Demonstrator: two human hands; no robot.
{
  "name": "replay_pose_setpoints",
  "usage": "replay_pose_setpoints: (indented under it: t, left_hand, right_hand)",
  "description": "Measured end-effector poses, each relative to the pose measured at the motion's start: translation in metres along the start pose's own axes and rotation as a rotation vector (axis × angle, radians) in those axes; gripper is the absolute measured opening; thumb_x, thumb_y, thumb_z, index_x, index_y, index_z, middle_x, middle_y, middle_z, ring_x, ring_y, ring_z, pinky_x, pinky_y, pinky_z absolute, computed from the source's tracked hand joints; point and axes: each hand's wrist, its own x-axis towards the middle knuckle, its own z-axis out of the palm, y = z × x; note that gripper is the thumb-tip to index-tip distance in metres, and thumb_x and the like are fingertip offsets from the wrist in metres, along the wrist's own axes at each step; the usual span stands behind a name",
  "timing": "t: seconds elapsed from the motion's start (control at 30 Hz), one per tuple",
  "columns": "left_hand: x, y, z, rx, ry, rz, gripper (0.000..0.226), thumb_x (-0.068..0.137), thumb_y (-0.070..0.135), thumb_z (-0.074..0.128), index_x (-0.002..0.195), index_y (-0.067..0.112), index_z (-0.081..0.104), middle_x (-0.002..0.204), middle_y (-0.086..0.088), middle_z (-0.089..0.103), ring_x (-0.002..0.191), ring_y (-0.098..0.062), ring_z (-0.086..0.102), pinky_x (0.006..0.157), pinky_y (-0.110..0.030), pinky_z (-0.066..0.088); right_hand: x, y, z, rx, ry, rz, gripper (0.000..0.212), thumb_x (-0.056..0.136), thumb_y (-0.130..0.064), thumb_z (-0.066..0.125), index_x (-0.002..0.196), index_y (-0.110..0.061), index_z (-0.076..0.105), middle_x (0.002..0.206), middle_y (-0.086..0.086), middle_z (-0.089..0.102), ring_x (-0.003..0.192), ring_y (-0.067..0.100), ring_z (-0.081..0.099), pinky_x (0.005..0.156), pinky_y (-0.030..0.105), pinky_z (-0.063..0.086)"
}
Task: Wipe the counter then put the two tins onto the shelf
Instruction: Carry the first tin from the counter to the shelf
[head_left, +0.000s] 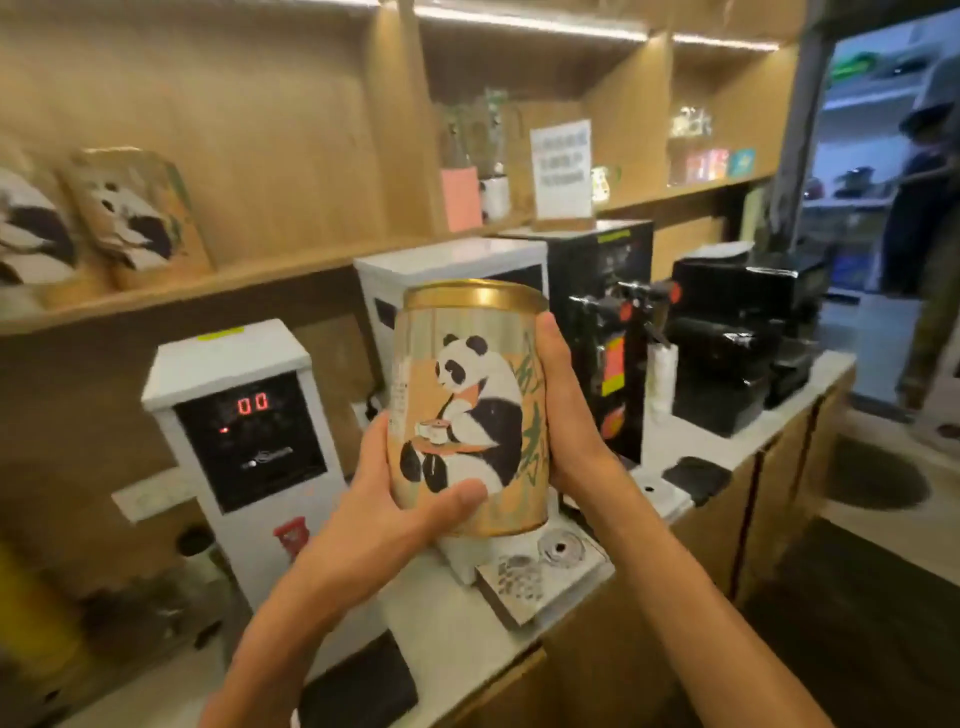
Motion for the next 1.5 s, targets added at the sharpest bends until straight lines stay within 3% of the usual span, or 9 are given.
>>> replay_pose_setpoints:
  t: [0.2, 0.4, 0.63, 0.77, 0.9, 1.07, 1.2, 1.3, 1.5]
  left_hand:
    - [0.104, 0.074, -0.087, 0.14, 0.358, 0.254, 0.089, 0.064, 0.058, 0.08, 0.139, 0.04, 0.037, 0.121, 0.025, 0.066, 0.11, 0.006, 0.064, 0.087, -0.017, 0.052]
    - [0.188, 0.093, -0.152, 0.241, 0.349, 0.168, 0.092, 0.064, 0.071, 0.075, 0.142, 0.044, 0.034, 0.136, 0.012, 0.058, 0.119, -0.009, 0.061, 0.105, -0.037, 0.048]
    - [0.297, 0.084, -0.231, 0.356, 0.405, 0.018, 0.111, 0.053, 0.067, 0.086, 0.141, 0.05, 0.02, 0.136, 0.017, 0.047, 0.121, -0.007, 0.05, 0.108, -0.034, 0.035]
    - [0.353, 0.055, -0.272, 0.449, 0.503, -0.099, 0.121, 0.048, 0.063, 0.09, 0.145, 0.035, 0.022, 0.144, 0.005, 0.044, 0.129, -0.019, 0.046, 0.112, -0.044, 0.039]
    - [0.387, 0.016, -0.316, 0.452, 0.446, -0.167, 0.119, 0.051, 0.061, 0.09, 0.146, 0.029, 0.024, 0.139, 0.001, 0.05, 0.121, -0.02, 0.055, 0.104, -0.046, 0.051]
    - [0.419, -0.026, -0.343, 0.451, 0.479, -0.165, 0.124, 0.053, 0.06, 0.089, 0.148, 0.033, 0.015, 0.137, 0.006, 0.048, 0.12, -0.016, 0.052, 0.107, -0.043, 0.048]
    - [0.432, -0.039, -0.361, 0.457, 0.527, -0.15, 0.123, 0.057, 0.057, 0.088, 0.15, 0.028, 0.014, 0.146, 0.003, 0.042, 0.122, -0.013, 0.044, 0.107, -0.032, 0.037]
    - [0.443, -0.047, -0.367, 0.473, 0.645, -0.177, 0.117, 0.061, 0.055, 0.087, 0.15, 0.022, 0.018, 0.152, -0.004, 0.037, 0.136, -0.023, 0.038, 0.116, -0.043, 0.032]
    - [0.472, -0.061, -0.37, 0.564, 0.916, -0.22, 0.102, 0.072, 0.048, 0.083, 0.148, 0.009, 0.027, 0.15, -0.014, 0.037, 0.139, -0.03, 0.036, 0.115, -0.045, 0.037]
  right_hand:
    - [0.171, -0.073, 0.088, -0.04, -0.393, -0.311, 0.062, 0.097, -0.06, 0.034, 0.144, -0.022, 0.04, 0.135, 0.013, 0.061, 0.121, 0.026, 0.064, 0.105, 0.052, 0.049]
    - [0.302, -0.115, 0.119, -0.295, -0.67, -0.321, 0.072, 0.069, -0.081, 0.06, 0.126, -0.039, 0.045, 0.121, 0.001, 0.061, 0.106, 0.02, 0.066, 0.072, 0.037, 0.058]
    - [0.416, -0.064, 0.177, -0.339, -0.598, -0.56, 0.056, 0.083, -0.058, 0.057, 0.124, -0.021, 0.044, 0.109, 0.003, 0.059, 0.096, 0.015, 0.066, 0.075, 0.023, 0.056]
    - [0.462, -0.025, 0.196, -0.396, -0.619, -0.473, 0.069, 0.08, -0.063, 0.059, 0.132, -0.022, 0.038, 0.124, 0.014, 0.055, 0.11, 0.03, 0.063, 0.093, 0.046, 0.057]
    - [0.507, 0.003, 0.209, -0.594, -0.756, -0.17, 0.075, 0.082, -0.065, 0.064, 0.142, -0.039, 0.029, 0.13, 0.003, 0.052, 0.117, 0.029, 0.056, 0.094, 0.058, 0.054]
    - [0.546, 0.031, 0.233, -0.761, -0.756, -0.14, 0.068, 0.079, -0.058, 0.072, 0.135, -0.043, 0.036, 0.124, -0.002, 0.053, 0.108, 0.021, 0.058, 0.069, 0.04, 0.058]
    - [0.572, 0.051, 0.252, -0.755, -0.787, -0.122, 0.066, 0.078, -0.058, 0.073, 0.132, -0.045, 0.038, 0.116, -0.01, 0.052, 0.106, 0.018, 0.057, 0.071, 0.04, 0.057]
    - [0.59, 0.066, 0.267, -0.727, -0.8, -0.125, 0.065, 0.078, -0.057, 0.073, 0.131, -0.046, 0.038, 0.115, -0.013, 0.052, 0.101, 0.012, 0.055, 0.071, 0.037, 0.054]
    - [0.617, 0.096, 0.286, -0.631, -0.767, -0.148, 0.096, 0.083, -0.049, 0.073, 0.154, -0.036, 0.009, 0.148, 0.01, 0.042, 0.116, 0.024, 0.054, 0.087, 0.039, 0.052]
